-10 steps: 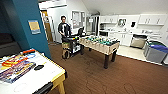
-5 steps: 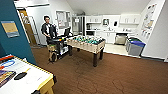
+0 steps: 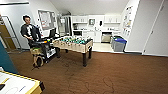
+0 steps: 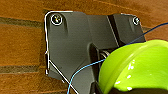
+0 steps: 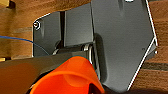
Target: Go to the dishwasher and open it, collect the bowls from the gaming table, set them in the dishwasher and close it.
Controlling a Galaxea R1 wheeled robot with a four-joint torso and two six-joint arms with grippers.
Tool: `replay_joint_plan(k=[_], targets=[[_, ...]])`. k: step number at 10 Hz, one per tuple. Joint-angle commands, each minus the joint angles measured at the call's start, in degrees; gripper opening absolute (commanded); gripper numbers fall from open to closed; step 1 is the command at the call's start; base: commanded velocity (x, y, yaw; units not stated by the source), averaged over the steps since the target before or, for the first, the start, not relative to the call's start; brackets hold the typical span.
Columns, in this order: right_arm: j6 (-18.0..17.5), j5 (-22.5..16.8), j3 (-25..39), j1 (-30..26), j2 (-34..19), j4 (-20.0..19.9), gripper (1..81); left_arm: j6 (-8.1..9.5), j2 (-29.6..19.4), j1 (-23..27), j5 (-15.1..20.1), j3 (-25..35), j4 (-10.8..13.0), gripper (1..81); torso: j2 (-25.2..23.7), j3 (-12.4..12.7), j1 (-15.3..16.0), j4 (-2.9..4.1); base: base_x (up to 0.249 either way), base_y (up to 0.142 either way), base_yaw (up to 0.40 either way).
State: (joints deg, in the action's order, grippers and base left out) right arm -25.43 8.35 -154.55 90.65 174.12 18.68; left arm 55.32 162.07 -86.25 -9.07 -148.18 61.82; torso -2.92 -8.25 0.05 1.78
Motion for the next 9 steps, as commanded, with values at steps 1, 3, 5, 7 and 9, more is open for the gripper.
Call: replay_joint_plan(k=[1, 3, 5, 7, 9], targets=[[0.29, -2.73, 0.32, -1.91, 0.2, 0.75, 1.0, -0.21, -0.96, 2.18, 1.51, -0.1, 0.67, 1.0, 0.0, 0.0, 0.0, 0.0, 0.0, 0.0, -0.39], [0.29, -2.64, 0.4, -1.91, 0.2, 0.84, 1.0, -0.21, -1.13, 2.18, 1.34, 0.17, 0.67, 1.0, 0.0, 0.0, 0.0, 0.0, 0.0, -0.099, -0.189], [0.29, -2.64, 0.32, -2.0, 0.2, 0.84, 1.0, -0.13, -1.31, 2.09, 0.29, 0.25, 0.76, 1.0, 0.0, 0.0, 0.0, 0.0, 0.037, -0.091, 0.0], [0.64, -2.64, 0.23, -2.0, 0.2, 0.75, 1.0, -0.21, -1.57, 1.83, -0.77, 0.25, 0.76, 1.0, 0.0, 0.0, 0.0, 0.0, 0.0, 0.0, 0.0], [0.64, -2.64, 0.32, -2.0, 0.2, 0.75, 1.0, -0.13, -1.66, 1.74, -0.77, 0.25, 0.76, 1.0, 0.0, 0.0, 0.0, 0.0, 0.0, 0.0, 0.0]])
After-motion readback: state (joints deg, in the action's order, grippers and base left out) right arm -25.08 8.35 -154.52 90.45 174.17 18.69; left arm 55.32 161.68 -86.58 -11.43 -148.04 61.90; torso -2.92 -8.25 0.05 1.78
